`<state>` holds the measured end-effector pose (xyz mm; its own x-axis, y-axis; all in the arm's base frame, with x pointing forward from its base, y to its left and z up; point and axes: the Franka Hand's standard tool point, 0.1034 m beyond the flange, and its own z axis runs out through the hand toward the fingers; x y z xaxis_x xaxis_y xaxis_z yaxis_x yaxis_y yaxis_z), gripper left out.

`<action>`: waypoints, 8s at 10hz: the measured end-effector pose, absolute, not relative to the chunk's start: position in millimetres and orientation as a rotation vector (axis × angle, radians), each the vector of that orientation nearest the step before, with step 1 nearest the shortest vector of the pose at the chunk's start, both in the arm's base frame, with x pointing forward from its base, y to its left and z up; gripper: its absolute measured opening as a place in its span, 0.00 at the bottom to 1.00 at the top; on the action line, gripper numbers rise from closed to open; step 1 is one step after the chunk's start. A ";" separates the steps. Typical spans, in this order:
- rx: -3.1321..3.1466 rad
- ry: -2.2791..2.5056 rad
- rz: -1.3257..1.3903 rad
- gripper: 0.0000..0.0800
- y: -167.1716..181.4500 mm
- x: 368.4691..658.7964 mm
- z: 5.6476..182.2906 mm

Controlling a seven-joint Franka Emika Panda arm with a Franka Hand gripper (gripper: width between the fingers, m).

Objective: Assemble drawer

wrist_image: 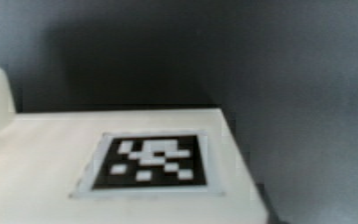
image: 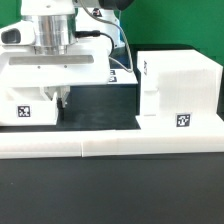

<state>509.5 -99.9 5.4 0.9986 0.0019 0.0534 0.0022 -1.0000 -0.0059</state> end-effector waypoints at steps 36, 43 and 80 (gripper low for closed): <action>-2.422 -2.039 0.071 0.05 -34.4 529.9 18.0; -2.389 -2.024 0.132 0.05 -31.0 528.0 17.3; -2.361 -2.107 0.107 0.05 -28.8 530.3 11.8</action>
Offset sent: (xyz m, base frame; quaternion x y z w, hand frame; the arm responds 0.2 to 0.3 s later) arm 0.0053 0.0328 0.0171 -0.0057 -0.0038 -0.0368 0.9993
